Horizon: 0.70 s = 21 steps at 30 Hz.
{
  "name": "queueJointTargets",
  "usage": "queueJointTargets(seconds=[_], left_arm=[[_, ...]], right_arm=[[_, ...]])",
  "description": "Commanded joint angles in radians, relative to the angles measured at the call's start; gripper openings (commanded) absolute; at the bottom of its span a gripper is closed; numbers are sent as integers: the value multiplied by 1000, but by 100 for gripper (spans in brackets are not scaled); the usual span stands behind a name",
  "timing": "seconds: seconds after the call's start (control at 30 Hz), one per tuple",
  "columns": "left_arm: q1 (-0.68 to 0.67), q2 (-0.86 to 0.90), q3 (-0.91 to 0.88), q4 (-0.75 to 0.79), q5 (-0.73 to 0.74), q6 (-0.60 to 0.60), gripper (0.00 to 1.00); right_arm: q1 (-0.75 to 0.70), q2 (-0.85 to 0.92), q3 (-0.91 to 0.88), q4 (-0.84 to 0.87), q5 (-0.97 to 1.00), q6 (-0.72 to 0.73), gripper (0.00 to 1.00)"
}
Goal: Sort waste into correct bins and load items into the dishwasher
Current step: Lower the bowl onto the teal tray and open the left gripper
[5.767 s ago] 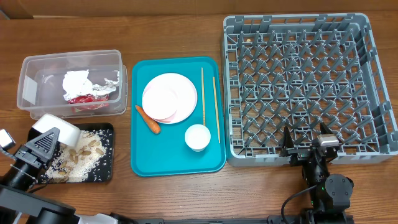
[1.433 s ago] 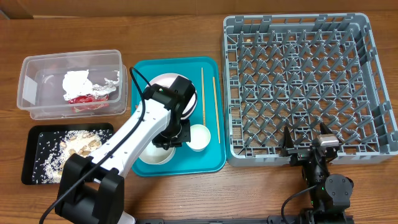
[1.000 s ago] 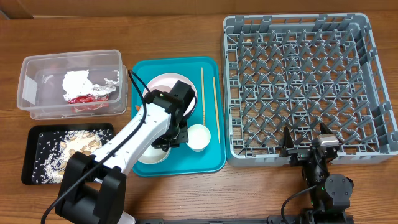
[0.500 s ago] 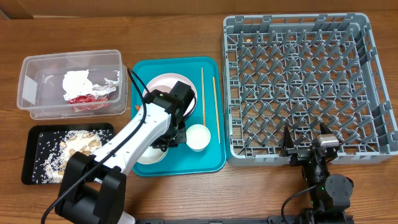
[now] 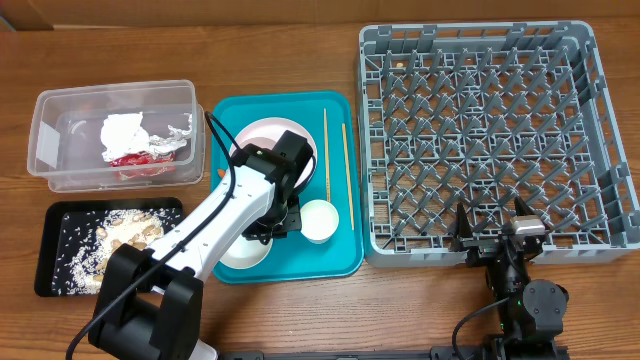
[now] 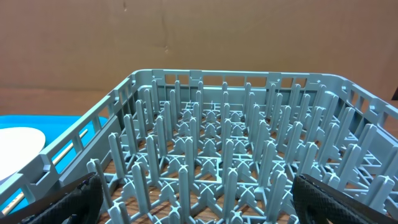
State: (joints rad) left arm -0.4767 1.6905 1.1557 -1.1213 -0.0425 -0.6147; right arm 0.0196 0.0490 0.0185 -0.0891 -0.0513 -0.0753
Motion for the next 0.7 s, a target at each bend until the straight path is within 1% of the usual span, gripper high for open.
queueJointTargets(seconds=[0.0,0.23,0.43,0.47,0.5,0.53,0.67], left_arm=[[-2,-11,-9,0,2,18,4],[-2,-11,-9,0,-21,22,4],[16,-11,-3,23,-9,32,4],[20,-11,0,22,-5,33,5],[24,-11,1,23,4,41,10],[27,-11,2,23,16,54,12],[42,-11,5,23,63,101,12]], right_arm=[[0,-4,-11,9,2,-11,100],[0,-4,-10,8,2,-11,100],[0,-4,-11,8,2,-11,100],[0,-4,-10,8,2,-11,100],[0,-4,-11,8,2,-11,100],[0,-4,-11,8,2,-11,100],[0,-4,-11,8,2,-11,100]])
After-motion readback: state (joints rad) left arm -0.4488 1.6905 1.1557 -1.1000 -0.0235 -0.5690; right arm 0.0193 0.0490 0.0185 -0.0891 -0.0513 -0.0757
